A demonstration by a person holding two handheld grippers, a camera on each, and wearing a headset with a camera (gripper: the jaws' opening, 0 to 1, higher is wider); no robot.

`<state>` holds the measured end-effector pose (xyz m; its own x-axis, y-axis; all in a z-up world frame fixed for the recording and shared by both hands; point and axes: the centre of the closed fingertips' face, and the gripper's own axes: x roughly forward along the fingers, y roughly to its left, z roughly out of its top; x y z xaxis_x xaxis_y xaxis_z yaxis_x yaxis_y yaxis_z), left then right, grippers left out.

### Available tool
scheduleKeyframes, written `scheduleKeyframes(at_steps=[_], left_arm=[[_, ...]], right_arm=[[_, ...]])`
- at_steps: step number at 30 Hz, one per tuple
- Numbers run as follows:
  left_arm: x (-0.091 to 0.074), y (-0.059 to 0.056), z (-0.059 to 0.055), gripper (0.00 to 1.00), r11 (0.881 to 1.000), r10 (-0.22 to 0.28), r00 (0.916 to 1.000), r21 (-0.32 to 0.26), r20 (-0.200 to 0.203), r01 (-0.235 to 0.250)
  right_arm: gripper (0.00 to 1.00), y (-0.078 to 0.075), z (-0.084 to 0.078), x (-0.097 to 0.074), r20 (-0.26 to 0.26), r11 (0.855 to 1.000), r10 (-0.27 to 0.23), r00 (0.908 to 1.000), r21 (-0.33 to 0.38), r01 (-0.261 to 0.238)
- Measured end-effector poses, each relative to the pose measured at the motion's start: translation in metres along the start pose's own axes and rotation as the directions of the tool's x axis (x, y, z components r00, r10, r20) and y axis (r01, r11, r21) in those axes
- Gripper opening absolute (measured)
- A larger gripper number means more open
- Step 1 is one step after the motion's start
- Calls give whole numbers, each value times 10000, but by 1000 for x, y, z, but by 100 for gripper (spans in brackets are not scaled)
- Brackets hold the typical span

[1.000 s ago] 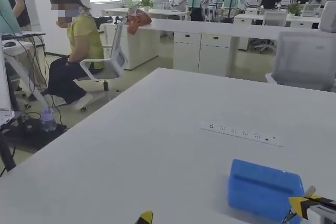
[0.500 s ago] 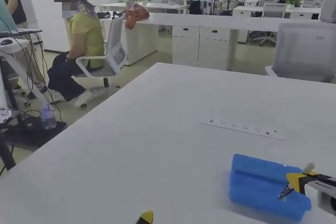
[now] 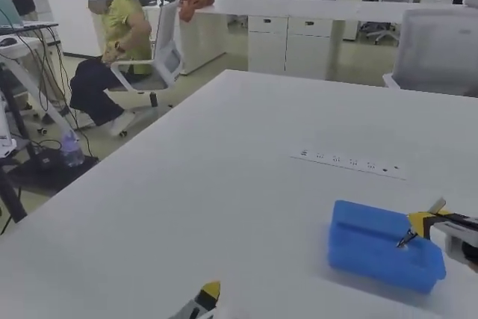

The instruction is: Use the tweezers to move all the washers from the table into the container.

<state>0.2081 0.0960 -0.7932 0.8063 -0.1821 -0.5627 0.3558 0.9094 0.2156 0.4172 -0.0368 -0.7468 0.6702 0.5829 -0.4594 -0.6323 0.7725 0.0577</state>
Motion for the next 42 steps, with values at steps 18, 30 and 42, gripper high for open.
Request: scheduleKeyframes(at_steps=[18, 30, 42], left_arm=[[-20, -11, 27, 99, 9935, -661, 9965, -896, 520, 706], [-30, -18, 41, 99, 9888, -903, 9942, -1140, 587, 966], [-36, -6, 52, 99, 9704, -843, 9919, -2185, 946, 1033]], right_arm=[[1, 9, -33, 40, -634, 9978, 548, 9965, 396, -524], [2, 4, -45, 46, -799, 9961, 546, 9953, 739, -487], [2, 6, -11, 9, 272, 9933, 567, 9980, 997, -591]])
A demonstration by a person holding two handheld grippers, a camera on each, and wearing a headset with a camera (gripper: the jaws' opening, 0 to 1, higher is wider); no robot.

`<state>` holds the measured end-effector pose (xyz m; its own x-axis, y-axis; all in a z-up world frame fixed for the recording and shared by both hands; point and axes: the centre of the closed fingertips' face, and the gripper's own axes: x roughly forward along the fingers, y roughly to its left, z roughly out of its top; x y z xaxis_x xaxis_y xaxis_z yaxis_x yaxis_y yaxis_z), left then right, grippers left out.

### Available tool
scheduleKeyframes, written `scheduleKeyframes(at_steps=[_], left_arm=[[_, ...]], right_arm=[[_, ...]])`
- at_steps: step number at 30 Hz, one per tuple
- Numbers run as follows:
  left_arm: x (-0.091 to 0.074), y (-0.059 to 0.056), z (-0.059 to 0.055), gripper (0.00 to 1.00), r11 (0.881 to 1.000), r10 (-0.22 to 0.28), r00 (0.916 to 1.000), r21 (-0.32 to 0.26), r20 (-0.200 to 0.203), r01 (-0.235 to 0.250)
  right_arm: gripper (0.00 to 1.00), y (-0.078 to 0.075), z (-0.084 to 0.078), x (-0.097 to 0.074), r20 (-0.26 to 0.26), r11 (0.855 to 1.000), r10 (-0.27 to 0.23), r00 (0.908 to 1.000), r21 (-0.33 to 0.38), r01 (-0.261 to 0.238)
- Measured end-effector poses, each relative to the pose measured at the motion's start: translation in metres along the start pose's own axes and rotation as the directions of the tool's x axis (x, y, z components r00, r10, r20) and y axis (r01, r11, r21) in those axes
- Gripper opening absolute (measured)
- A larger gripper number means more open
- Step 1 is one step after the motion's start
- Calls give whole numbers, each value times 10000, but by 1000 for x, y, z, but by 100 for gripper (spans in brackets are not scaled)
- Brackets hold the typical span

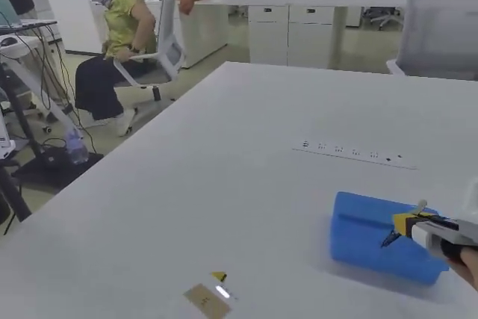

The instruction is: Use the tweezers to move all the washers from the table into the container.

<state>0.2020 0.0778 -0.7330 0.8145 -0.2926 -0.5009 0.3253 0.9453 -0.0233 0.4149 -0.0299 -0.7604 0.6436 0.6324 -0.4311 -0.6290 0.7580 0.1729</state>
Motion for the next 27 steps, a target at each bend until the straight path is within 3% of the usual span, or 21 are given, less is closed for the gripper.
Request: scheduleKeyframes(at_steps=[3, 6, 12, 18, 23, 27], left_arm=[[-1, 1, 0, 99, 9999, 50, 10000, 116, -42, -49], [-4, 1, -1, 99, 9997, 68, 10000, 245, -25, -67], [-9, -1, -6, 99, 9997, 107, 9999, 231, -52, -106], [-15, -3, -2, 99, 9991, 221, 9997, 366, 82, -224], [-18, -5, -2, 99, 9982, 265, 9996, 545, 51, -267], [-19, -7, -3, 99, 9989, 270, 9996, 371, 87, -273]], right_arm=[[2, 1, 8, -21, 463, 9998, -30, 9989, 196, 21], [2, -1, 8, -43, 595, 9999, -86, 9982, 125, 78], [2, -7, -7, -77, 633, 9987, -460, 9969, 241, 445], [2, -13, -36, -87, 191, 9964, -812, 9965, 275, 806], [2, -16, -59, -84, -301, 9950, -955, 9950, 260, 963], [2, -18, -71, -79, -600, 9938, -1097, 9921, 138, 1107]])
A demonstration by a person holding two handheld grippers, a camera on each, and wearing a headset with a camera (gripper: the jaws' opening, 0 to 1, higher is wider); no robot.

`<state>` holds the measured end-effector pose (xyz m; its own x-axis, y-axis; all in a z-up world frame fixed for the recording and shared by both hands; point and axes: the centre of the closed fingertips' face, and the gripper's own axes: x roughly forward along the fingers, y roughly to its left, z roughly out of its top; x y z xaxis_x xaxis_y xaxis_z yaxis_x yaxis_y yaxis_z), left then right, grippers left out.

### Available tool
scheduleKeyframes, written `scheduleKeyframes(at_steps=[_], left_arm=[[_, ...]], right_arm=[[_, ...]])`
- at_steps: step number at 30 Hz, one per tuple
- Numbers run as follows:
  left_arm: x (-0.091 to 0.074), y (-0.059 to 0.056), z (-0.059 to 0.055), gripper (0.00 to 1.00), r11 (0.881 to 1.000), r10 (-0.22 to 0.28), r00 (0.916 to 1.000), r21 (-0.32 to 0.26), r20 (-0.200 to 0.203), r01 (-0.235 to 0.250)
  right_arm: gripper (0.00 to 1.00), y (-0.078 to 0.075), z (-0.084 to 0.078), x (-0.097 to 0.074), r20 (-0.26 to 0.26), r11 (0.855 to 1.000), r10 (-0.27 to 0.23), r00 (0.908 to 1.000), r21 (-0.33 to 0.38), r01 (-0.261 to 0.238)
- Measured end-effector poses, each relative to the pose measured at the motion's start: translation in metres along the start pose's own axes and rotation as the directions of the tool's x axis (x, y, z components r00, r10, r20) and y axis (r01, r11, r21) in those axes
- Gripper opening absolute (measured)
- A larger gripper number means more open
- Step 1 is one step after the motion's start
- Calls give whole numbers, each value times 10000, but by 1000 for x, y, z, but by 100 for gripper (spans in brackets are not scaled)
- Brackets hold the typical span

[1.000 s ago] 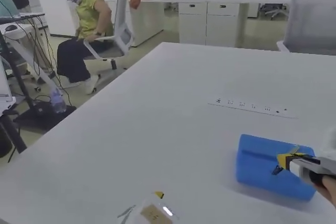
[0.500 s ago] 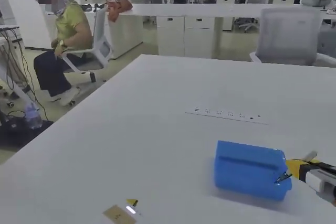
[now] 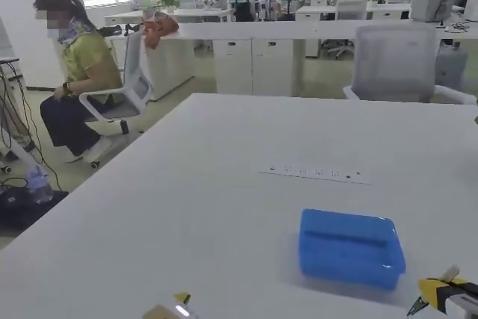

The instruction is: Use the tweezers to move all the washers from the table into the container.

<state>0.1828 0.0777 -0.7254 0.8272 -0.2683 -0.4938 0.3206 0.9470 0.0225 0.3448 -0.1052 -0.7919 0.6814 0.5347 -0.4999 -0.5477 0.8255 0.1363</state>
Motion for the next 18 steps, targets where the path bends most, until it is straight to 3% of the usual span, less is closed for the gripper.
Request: scheduleKeyframes(at_steps=[7, 18], left_arm=[[-3, 0, -2, 99, 9998, 86, 10000, -206, 33, -86], [-4, 5, -5, 99, 9997, 204, 9996, -99, -174, -206]], right_arm=[[2, 1, -12, 5, -328, 9998, -35, 9995, -206, 28], [3, -3, -16, 15, -523, 9995, -100, 9986, -315, 83]])
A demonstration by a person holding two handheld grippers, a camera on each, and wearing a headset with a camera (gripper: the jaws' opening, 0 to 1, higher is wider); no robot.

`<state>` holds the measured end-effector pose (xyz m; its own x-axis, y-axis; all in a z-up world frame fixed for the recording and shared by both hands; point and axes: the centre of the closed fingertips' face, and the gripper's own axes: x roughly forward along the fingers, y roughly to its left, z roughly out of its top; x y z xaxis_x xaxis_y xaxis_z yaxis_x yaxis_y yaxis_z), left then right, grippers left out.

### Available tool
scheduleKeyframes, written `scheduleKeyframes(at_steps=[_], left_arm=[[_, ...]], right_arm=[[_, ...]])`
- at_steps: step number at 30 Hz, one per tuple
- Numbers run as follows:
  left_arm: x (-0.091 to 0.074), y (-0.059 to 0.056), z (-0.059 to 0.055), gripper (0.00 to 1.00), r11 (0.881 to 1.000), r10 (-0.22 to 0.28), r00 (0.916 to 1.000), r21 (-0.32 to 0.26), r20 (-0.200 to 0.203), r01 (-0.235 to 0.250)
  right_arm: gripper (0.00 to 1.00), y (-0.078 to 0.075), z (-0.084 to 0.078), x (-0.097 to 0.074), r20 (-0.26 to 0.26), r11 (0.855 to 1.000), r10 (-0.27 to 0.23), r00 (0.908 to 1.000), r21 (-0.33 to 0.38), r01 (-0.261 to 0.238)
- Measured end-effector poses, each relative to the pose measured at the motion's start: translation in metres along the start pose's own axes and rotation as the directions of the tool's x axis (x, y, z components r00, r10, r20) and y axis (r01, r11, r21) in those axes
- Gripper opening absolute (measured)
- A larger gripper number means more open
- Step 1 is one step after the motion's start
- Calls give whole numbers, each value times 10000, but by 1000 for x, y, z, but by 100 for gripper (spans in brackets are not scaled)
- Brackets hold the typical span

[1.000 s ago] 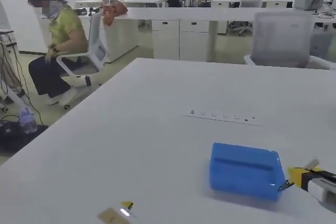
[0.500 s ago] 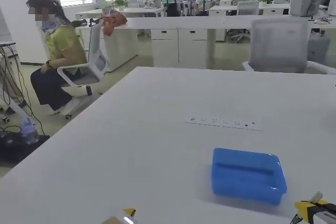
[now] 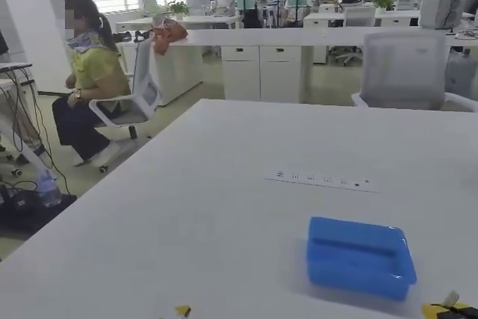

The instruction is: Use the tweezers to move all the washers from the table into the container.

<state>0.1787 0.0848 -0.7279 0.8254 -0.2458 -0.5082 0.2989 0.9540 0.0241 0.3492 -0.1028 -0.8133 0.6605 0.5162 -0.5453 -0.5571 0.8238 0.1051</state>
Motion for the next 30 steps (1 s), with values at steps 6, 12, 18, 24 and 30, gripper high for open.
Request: scheduleKeyframes(at_steps=[6, 12, 18, 24, 30], left_arm=[[-1, 0, -1, 99, 10000, 52, 10000, -31, -40, -53], [0, -2, -3, 99, 10000, 50, 10000, -86, -48, -50], [-1, -3, -4, 99, 10000, 63, 10000, 9, -58, -63], [-2, -3, -4, 99, 10000, 89, 10000, 35, -14, -89], [-2, -2, -5, 99, 10000, 77, 10000, -33, 16, -77]], right_arm=[[2, -1, -2, 3, -97, 9998, 166, 9998, -80, -167], [1, -2, -5, 1, -236, 9959, 9, 9997, -904, -31], [1, -4, -5, 2, -490, 9968, 76, 9988, -786, -114], [0, -8, -2, -1, -594, 9975, 9, 9982, -707, -51], [0, -8, 10, -7, -421, 9973, 7, 9991, -738, -38]])
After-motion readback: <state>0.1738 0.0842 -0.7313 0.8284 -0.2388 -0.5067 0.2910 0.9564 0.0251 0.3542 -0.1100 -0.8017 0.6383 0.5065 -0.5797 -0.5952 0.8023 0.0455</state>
